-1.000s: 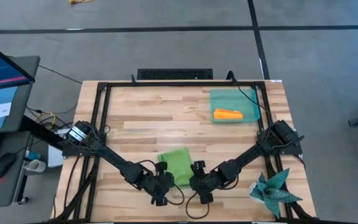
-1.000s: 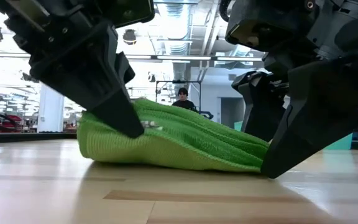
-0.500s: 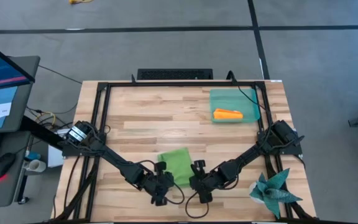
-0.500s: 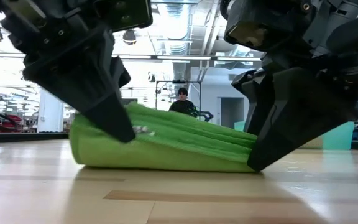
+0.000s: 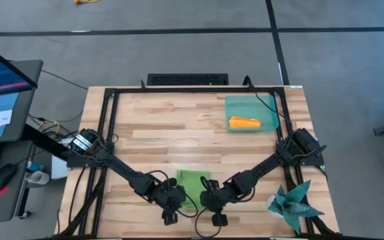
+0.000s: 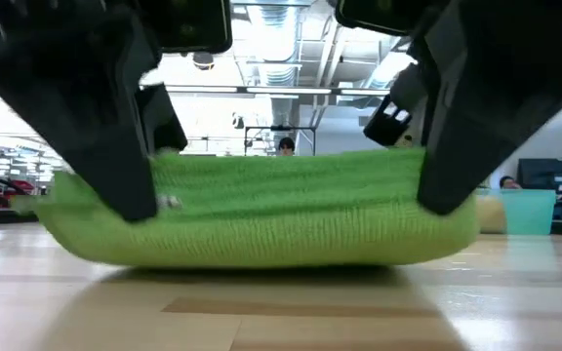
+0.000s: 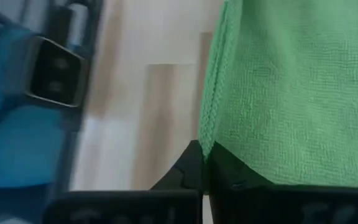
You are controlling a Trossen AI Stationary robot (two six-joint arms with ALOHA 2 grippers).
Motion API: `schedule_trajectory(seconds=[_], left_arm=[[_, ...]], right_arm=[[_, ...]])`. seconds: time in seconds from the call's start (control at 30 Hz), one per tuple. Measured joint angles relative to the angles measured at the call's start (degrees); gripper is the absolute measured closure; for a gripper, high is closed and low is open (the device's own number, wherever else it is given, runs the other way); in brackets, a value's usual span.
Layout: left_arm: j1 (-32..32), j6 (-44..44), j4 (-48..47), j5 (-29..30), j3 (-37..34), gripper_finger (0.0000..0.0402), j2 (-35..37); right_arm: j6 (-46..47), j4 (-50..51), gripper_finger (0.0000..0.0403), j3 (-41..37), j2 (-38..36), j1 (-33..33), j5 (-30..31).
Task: Roll microfiber towels into tight, uniform cylinder then place into a basket
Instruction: Roll the green towel
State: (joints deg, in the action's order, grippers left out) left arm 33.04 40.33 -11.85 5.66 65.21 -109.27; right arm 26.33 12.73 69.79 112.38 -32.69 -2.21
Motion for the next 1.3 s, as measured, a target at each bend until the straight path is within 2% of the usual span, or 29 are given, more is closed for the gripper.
schedule_trajectory(seconds=[0.13, 0.33, 0.53, 0.7, 0.87, 1.03, 1.17, 1.3], left_arm=[[-0.53, 1.51, -0.18, -4.85, 0.88, 0.0398, 0.47], [-1.44, 3.45, -1.54, -5.00, 0.78, 0.0398, 0.63], [-1.80, 3.76, -3.31, -5.14, 0.75, 0.0385, 0.61], [-1.59, 3.00, -5.99, -5.50, 0.73, 0.0362, 0.61], [-1.52, 2.82, -8.23, -5.65, 0.70, 0.0322, 0.61], [-1.57, -0.47, -10.08, -6.52, 0.68, 0.0295, 0.59], [-1.20, -1.22, -12.61, -6.06, 0.70, 0.0290, 1.61], [0.49, -1.19, -14.96, -2.05, 0.70, 0.0290, 4.41]], right_arm=[[0.28, 0.34, 0.0394, 0.34, 0.02, 1.08, -4.48], [3.27, 3.50, 0.0383, 0.33, 1.27, 4.89, -4.97], [8.08, 3.49, 0.0396, 0.25, 1.40, 7.25, -5.53], [11.17, 3.94, 0.0387, 0.19, 1.40, 7.83, -5.54], [12.78, 3.63, 0.0396, 0.10, 1.42, 8.07, -5.62], [13.87, 3.34, 0.0391, 0.10, 1.42, 8.44, -5.47], [14.28, 3.31, 0.0394, 0.12, 1.42, 8.81, -5.45], [14.85, 3.08, 0.0397, 0.12, 1.42, 9.27, -5.30]])
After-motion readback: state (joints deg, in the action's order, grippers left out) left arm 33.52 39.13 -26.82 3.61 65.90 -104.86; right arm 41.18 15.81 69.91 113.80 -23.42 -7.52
